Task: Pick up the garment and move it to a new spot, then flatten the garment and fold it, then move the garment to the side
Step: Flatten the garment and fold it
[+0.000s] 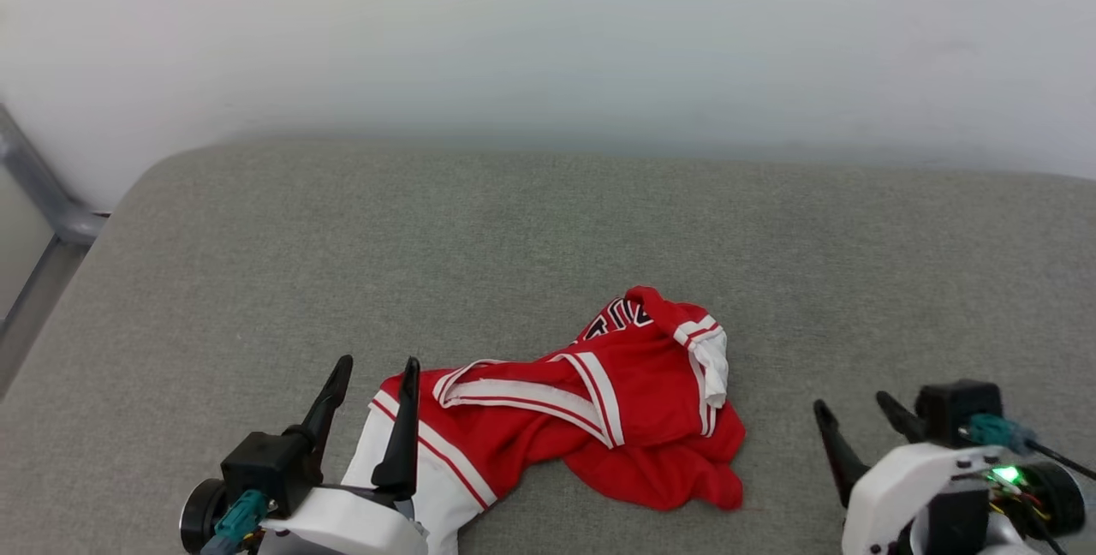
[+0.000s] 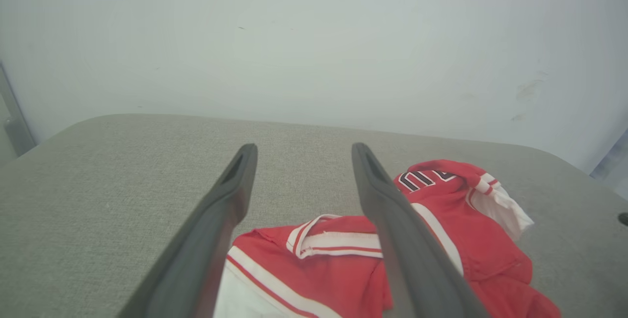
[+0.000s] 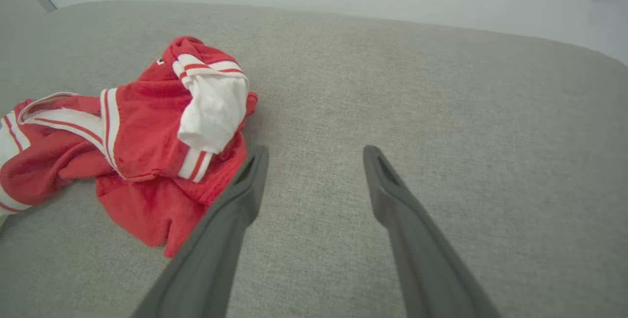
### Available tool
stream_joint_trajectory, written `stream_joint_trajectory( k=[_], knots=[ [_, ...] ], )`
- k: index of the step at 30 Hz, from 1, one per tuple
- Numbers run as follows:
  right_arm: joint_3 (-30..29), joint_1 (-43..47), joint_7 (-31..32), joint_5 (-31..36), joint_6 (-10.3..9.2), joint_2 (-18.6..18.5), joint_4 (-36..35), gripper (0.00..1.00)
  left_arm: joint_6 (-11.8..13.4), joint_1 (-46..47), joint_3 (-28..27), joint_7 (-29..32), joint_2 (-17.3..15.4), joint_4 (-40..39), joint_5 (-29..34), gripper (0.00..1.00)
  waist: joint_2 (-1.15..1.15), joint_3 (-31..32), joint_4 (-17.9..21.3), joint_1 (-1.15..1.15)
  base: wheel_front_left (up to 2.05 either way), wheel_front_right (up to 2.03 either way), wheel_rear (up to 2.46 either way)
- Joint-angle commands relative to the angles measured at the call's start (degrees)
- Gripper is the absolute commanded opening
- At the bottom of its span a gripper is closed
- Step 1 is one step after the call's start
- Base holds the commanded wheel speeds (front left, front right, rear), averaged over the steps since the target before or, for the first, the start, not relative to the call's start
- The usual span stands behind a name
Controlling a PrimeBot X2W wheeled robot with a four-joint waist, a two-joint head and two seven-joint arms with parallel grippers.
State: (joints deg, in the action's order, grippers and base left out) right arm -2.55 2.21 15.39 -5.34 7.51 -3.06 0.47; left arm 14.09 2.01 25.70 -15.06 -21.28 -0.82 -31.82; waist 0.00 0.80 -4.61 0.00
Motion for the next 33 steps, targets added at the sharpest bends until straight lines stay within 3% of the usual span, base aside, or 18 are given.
stream_joint_trajectory(
  k=[1, 11, 19, 20, 21, 22, 33],
  knots=[
    [2.27, -2.70, 3.15, -0.98, -0.04, -1.00, 1.03, 1.00, -0.29, 0.58, 0.16, -0.13, 0.21, -0.49, 0.46, 1.00, 0.00, -0.98, -1.16, 0.00, 0.00, 0.00, 0.00],
    [16.13, -15.05, 15.94, -4.42, -0.04, -6.27, 7.43, 1.00, -2.26, 4.07, -0.48, -0.14, 2.14, -0.44, 2.48, 1.00, 0.00, -5.49, -5.26, 0.00, 0.00, 0.00, 0.00],
    [18.43, -20.60, 18.14, -4.71, -0.05, -8.23, 13.87, 1.00, -3.42, 5.33, -1.55, -0.14, 3.72, 0.10, 3.82, 1.00, 0.00, -7.22, -6.46, 0.00, 0.00, 0.00, 0.00],
    [18.15, -20.99, 18.40, -5.01, -0.05, -8.22, 14.62, 0.56, -3.60, 5.17, -1.67, -0.14, 3.99, 0.34, 3.83, 1.00, 0.00, -7.24, -6.53, 0.00, 0.00, 0.00, 0.00],
    [17.96, -21.47, 18.21, -5.37, -0.05, -8.19, 15.07, 0.45, -3.76, 5.07, -1.91, -0.15, 4.29, 0.38, 3.86, 1.00, 0.00, -7.23, -6.53, 0.00, 0.00, 0.00, 0.00],
    [17.66, -21.95, 18.03, -5.40, -0.05, -8.47, 15.42, 0.00, -3.89, 4.90, -2.16, -0.15, 4.53, 0.49, 3.97, 1.00, 0.00, -7.21, -6.47, 0.00, 0.00, 0.00, 0.00],
    [10.65, -25.66, 18.67, -5.91, -0.05, -12.30, 11.14, 0.00, -5.32, 2.65, -3.57, -0.14, 5.56, 2.14, 4.67, 1.00, 0.00, -4.36, -3.75, 0.00, 0.00, 0.00, 0.00]
  ],
)
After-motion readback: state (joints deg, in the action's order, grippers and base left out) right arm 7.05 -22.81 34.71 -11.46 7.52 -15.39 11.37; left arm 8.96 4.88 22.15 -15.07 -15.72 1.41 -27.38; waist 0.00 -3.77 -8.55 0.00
